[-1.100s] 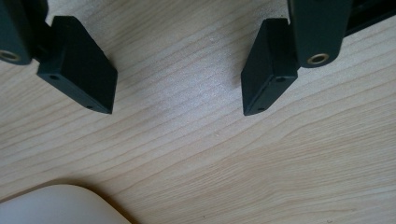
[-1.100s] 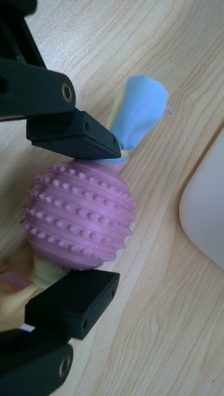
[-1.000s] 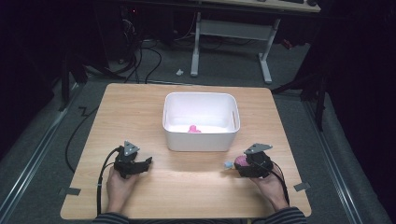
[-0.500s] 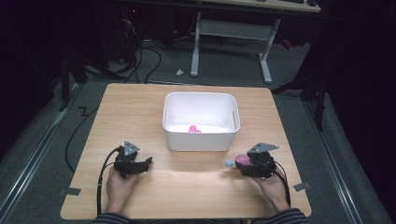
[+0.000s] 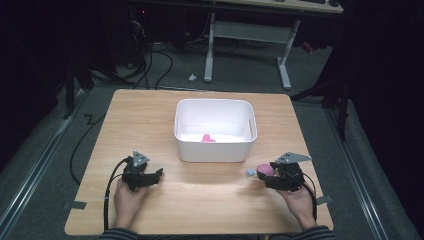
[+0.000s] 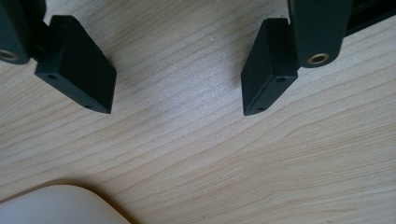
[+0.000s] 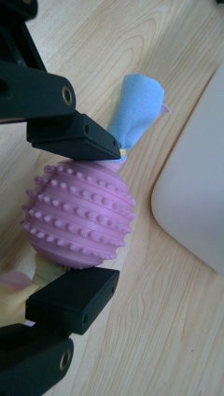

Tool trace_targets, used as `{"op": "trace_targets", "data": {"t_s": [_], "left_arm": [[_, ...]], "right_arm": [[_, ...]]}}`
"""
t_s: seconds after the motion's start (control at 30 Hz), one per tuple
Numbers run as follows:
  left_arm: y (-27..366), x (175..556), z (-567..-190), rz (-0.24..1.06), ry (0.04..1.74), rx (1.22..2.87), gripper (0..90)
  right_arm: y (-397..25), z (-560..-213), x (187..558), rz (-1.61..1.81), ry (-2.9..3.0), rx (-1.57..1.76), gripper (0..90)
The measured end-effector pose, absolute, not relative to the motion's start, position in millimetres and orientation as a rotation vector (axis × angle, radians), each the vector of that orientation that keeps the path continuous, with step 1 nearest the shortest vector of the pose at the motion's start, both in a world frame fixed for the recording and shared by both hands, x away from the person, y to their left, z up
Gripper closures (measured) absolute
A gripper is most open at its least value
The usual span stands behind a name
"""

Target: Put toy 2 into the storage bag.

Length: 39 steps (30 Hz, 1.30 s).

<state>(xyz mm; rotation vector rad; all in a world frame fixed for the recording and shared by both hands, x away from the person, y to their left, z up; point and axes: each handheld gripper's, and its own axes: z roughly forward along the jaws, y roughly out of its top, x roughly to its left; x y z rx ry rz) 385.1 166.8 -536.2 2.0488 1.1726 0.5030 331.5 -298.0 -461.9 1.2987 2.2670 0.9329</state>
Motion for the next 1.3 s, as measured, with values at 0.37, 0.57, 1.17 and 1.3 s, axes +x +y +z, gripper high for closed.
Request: {"op": "trace_targets", "data": {"t_s": [0.37,0.57,1.17,1.3], "left_arm": [[166,385,-536,0.506,1.175,2.047,26.6],[166,385,-536,0.507,1.177,2.047,26.6],[166,385,-536,0.507,1.178,2.047,26.6],[167,385,-536,0.506,1.178,2.047,26.6]], "right_arm": [[-301,-439,327,0.950,2.255,1.280,36.9],[-302,-432,327,0.975,2.262,1.273,37.0],[-302,-382,329,1.036,2.249,1.213,37.0],[-300,-370,333,1.043,2.251,1.188,36.9]]}}
